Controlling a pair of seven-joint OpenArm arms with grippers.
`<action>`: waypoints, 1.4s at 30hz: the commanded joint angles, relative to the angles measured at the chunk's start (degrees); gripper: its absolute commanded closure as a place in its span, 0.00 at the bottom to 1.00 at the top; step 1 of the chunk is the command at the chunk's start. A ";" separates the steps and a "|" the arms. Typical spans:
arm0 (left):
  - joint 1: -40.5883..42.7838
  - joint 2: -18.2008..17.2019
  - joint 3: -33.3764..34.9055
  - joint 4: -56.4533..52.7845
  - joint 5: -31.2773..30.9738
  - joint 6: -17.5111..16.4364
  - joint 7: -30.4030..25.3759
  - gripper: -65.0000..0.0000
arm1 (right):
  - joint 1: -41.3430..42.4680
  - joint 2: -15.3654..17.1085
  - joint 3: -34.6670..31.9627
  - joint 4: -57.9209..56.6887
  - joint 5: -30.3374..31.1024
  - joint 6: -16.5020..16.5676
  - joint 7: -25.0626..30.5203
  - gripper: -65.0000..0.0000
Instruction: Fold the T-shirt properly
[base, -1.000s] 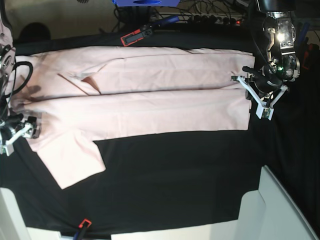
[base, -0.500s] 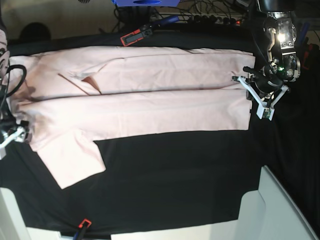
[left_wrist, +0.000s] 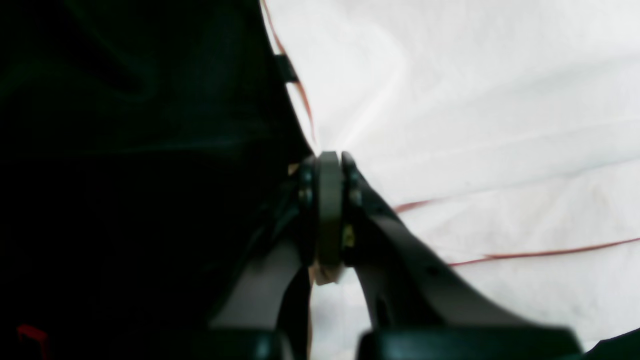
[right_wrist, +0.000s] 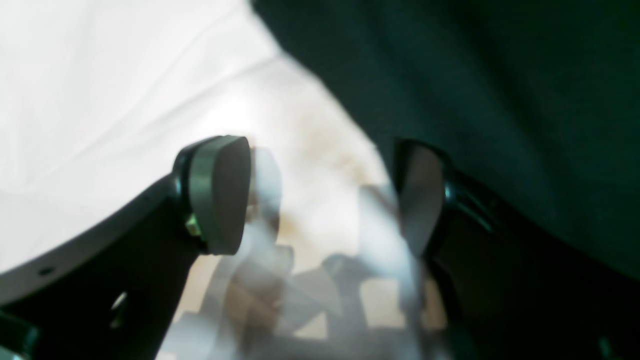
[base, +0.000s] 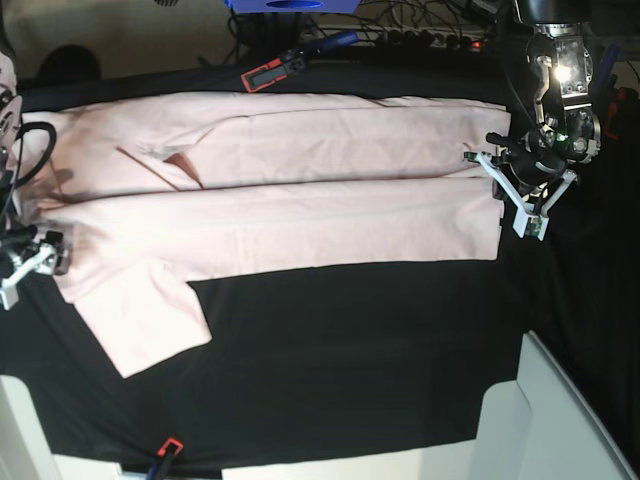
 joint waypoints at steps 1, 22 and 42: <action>-0.27 -0.86 -0.43 0.78 0.10 0.12 -0.75 1.00 | 1.55 1.32 0.15 0.68 0.75 0.33 1.35 0.33; -0.71 -1.47 0.09 0.78 0.10 0.12 -0.75 1.00 | 1.11 -0.62 0.15 -0.64 0.75 0.33 1.18 0.84; -2.56 -1.47 -0.87 3.06 0.01 0.38 -0.39 0.64 | 1.11 -0.62 0.15 -0.55 0.75 0.33 1.18 1.00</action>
